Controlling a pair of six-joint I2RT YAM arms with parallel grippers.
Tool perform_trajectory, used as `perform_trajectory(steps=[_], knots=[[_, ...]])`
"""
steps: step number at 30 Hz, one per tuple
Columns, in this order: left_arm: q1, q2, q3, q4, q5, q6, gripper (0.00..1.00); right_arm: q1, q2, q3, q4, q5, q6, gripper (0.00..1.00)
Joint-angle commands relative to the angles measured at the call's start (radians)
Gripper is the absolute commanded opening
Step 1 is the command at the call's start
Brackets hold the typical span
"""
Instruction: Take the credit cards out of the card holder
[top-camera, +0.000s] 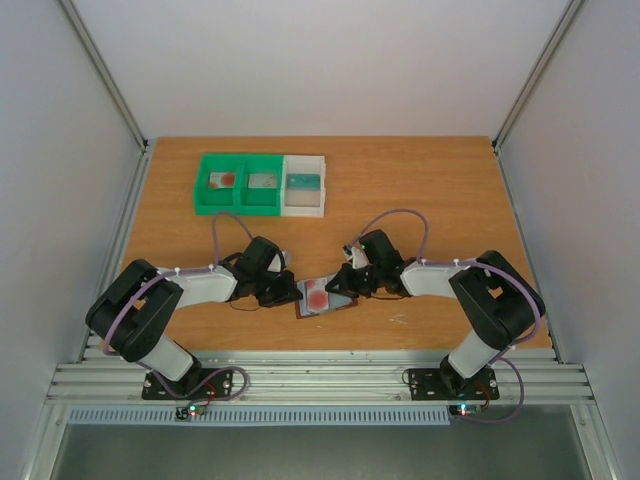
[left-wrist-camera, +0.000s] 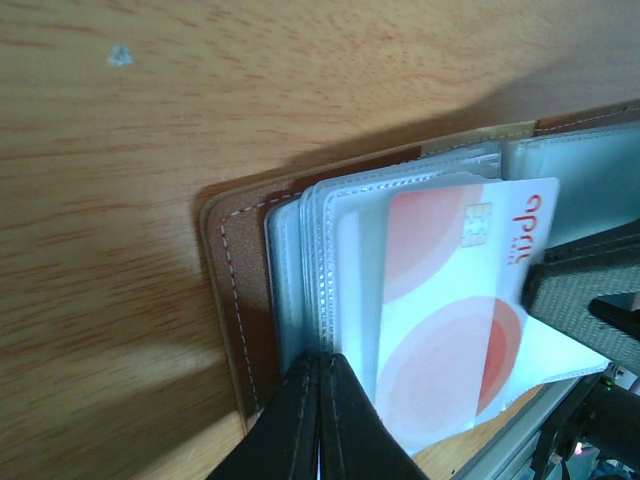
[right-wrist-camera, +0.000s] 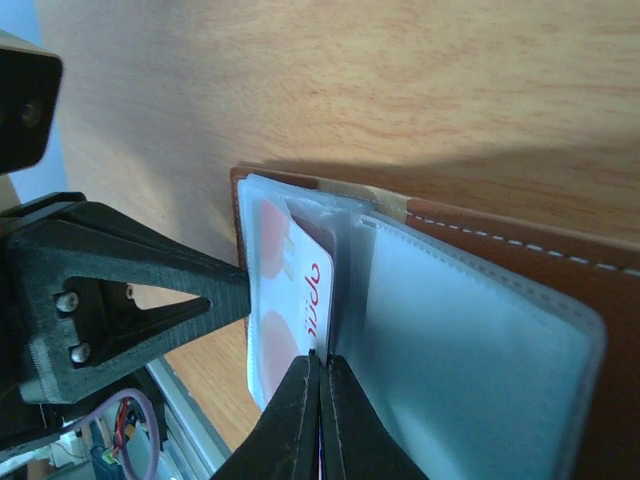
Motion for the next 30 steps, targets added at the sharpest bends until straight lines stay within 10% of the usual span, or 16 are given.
perform_trajectory(steps=[1,15,30], knots=[[-0.003,0.016,-0.006,-0.073,-0.071,0.026,0.04,-0.01,-0.051,-0.009,-0.047,0.03,-0.047,0.01],[-0.004,0.004,-0.003,-0.06,-0.034,0.026,0.06,-0.041,-0.121,0.017,-0.172,0.032,-0.151,0.01],[-0.004,-0.213,0.077,-0.088,0.115,0.041,0.41,-0.043,-0.322,0.2,-0.59,0.019,-0.4,0.01]])
